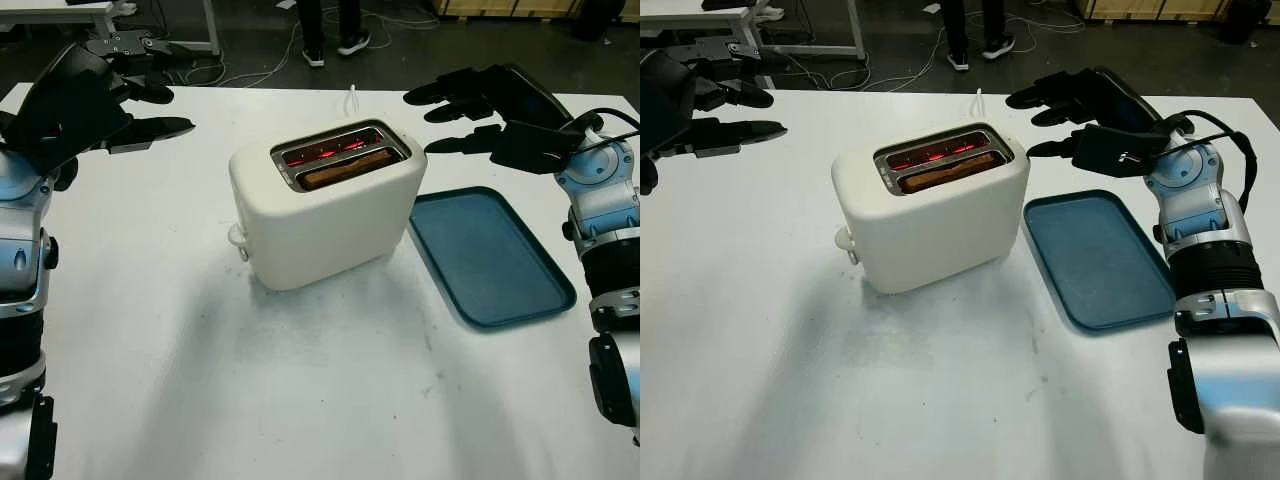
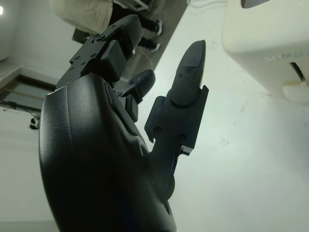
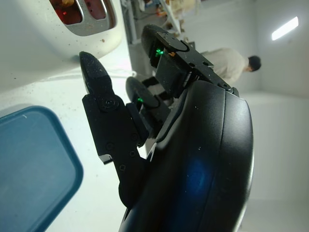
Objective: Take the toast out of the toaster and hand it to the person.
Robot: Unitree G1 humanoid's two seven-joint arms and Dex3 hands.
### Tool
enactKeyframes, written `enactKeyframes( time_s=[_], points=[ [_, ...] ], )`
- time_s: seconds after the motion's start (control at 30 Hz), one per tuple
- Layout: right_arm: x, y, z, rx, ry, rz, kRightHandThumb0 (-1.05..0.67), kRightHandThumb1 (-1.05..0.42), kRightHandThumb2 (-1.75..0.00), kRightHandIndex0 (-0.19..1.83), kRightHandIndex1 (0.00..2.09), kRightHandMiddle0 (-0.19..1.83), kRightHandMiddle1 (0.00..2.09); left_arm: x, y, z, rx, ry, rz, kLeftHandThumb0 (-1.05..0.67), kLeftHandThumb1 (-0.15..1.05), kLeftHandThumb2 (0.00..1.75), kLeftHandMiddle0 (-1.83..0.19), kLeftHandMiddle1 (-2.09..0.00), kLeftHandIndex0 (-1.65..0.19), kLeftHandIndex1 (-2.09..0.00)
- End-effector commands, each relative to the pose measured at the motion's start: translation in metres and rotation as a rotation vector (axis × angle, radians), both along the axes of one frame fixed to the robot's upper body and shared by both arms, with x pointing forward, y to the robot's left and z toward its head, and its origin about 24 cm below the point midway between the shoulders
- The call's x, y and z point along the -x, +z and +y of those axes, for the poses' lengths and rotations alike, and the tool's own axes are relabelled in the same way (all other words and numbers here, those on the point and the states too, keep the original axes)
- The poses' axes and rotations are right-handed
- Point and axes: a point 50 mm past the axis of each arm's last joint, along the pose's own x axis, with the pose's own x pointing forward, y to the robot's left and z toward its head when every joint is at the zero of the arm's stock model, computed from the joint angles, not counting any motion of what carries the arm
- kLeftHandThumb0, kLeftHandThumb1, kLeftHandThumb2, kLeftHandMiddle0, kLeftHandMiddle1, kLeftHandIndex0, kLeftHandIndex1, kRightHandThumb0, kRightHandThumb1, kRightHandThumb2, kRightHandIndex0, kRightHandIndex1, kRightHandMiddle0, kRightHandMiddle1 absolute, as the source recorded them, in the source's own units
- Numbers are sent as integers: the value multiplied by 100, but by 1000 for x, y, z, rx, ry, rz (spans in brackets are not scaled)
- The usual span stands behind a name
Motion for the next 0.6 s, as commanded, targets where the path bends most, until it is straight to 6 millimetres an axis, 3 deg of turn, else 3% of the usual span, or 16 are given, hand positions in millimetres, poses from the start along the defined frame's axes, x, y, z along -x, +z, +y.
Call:
enactKeyframes(
  time_s=[0.0,0.57],
  points=[
    [0,8,-1,1,6,-32,-28,-79,0,85,0,77,0,1,2,-1,-5,0,-5,-29,86,1,-19,-95,-41,-40],
    [0,8,-1,0,8,-39,-27,-78,0,86,1,78,1,1,2,0,-11,3,-9,-29,86,0,-19,-93,-41,-40]
  ],
)
